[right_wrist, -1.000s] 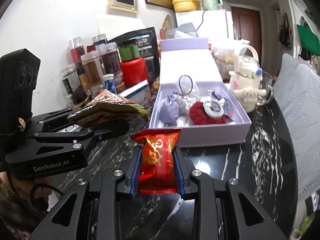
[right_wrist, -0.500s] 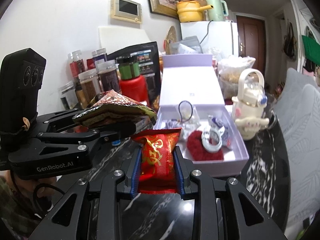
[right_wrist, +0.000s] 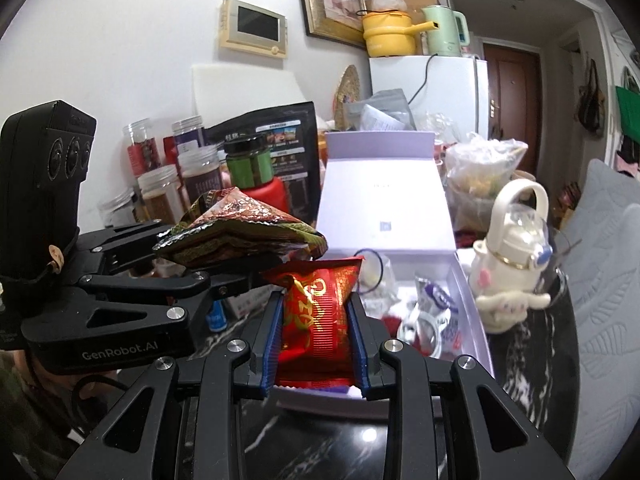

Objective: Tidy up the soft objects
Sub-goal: 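Carry the snack bag with left tool while right tool carries red packet over the box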

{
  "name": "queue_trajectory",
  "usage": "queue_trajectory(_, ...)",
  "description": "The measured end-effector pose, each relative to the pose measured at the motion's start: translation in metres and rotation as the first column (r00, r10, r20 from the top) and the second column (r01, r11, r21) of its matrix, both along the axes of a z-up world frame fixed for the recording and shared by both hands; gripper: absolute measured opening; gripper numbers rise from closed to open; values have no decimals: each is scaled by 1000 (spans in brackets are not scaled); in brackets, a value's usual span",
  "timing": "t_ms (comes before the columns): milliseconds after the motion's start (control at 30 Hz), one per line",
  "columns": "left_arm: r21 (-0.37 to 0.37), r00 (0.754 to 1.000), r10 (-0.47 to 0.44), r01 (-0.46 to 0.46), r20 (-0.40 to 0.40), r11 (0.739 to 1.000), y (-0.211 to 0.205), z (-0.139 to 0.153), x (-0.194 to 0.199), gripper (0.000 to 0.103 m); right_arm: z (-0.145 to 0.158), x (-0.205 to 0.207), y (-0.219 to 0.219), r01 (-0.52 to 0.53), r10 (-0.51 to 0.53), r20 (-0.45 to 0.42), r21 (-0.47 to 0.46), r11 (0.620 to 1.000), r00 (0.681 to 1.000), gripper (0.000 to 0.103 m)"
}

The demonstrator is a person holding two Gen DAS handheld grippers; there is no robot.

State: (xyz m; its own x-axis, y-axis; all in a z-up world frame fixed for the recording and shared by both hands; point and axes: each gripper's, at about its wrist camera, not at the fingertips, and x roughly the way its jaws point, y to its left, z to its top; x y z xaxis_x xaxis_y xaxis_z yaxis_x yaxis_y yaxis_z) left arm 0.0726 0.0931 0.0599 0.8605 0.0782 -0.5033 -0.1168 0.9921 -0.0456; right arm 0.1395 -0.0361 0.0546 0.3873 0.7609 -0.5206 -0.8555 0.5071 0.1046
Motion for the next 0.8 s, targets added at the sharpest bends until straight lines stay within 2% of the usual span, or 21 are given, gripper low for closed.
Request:
queue_trajectory(533,32,999,9,-10,49,999,16,14,62,49,13,67,19,55,-56,46,26,998,997,30)
queue_trajectory(733,-13,998,26,-25,58,1000,28,13,82,49,10,88,19,71,-71,6,66,995,997,30)
queue_trajectory(800,-12,998,33,-32,46,999,30,10,87,49,6,92,21,71,-70,-9,53,996,997,30)
